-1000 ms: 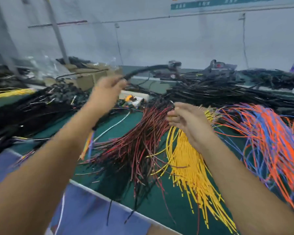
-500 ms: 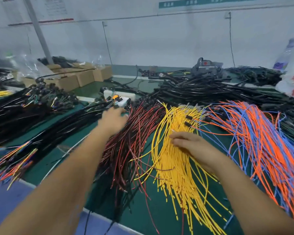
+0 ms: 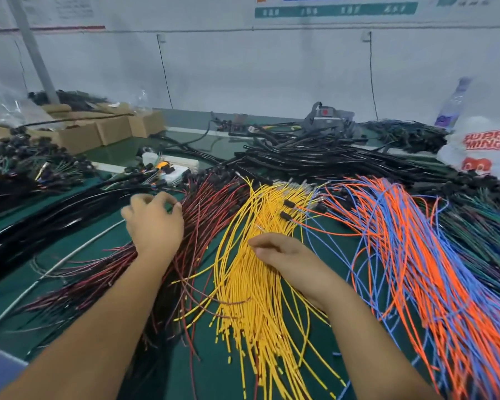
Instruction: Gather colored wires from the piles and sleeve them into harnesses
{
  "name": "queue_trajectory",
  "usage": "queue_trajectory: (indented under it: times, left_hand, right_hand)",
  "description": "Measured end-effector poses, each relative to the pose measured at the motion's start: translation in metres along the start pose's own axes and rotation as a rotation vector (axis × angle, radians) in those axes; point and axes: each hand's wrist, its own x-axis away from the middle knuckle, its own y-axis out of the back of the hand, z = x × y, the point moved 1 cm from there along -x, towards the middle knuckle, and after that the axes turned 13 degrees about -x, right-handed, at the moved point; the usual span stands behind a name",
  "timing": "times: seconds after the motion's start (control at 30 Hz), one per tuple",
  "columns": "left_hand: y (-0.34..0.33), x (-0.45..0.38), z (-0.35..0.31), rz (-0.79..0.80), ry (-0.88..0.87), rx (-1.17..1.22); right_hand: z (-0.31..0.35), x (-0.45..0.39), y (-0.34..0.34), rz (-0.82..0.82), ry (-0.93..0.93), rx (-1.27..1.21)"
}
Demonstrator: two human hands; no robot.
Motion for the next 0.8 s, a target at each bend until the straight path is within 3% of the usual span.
queue_trajectory:
  times: [0.1,0.17,0.23,0.33,0.43,0.57,0.7,0.8]
  left_hand:
    - [0.013,0.004,-0.02,-0.133,-0.286,-0.091]
    - [0.018,0.005,-0.047,-0.06,-0.355,0.076]
    - [0.015,0.014,-0.081,0.126,-0.354,0.303]
    - [-0.004,0.046,-0.117,0.49,-0.291,0.649]
    - [-0.024,0.067,-0.124,0.713,-0.131,0.887]
    - [-0.024,0.06,-0.113,0.672,0.095,1.204]
    - [-0.021,0.056,-0.102,0.618,0.22,1.402]
    - [-0.018,0.058,-0.105,0.61,0.27,1.303]
  right_hand:
    - [-0.002,0.002,0.001,-0.005,0.025,-0.033]
    - [-0.003,0.002,0.0,-0.042,0.074,-0.089]
    - [-0.005,0.002,-0.002,-0.12,0.147,-0.189]
    - [-0.006,0.004,-0.001,-0.342,0.243,-0.213]
    - [-0.011,0.003,0.011,-0.561,0.294,0.19]
    - [-0.017,-0.002,0.017,-0.46,0.166,0.64]
    - [-0.016,-0.004,0.015,-0.469,0.152,0.66]
    - [-0.016,-0.001,0.017,-0.548,0.147,0.542]
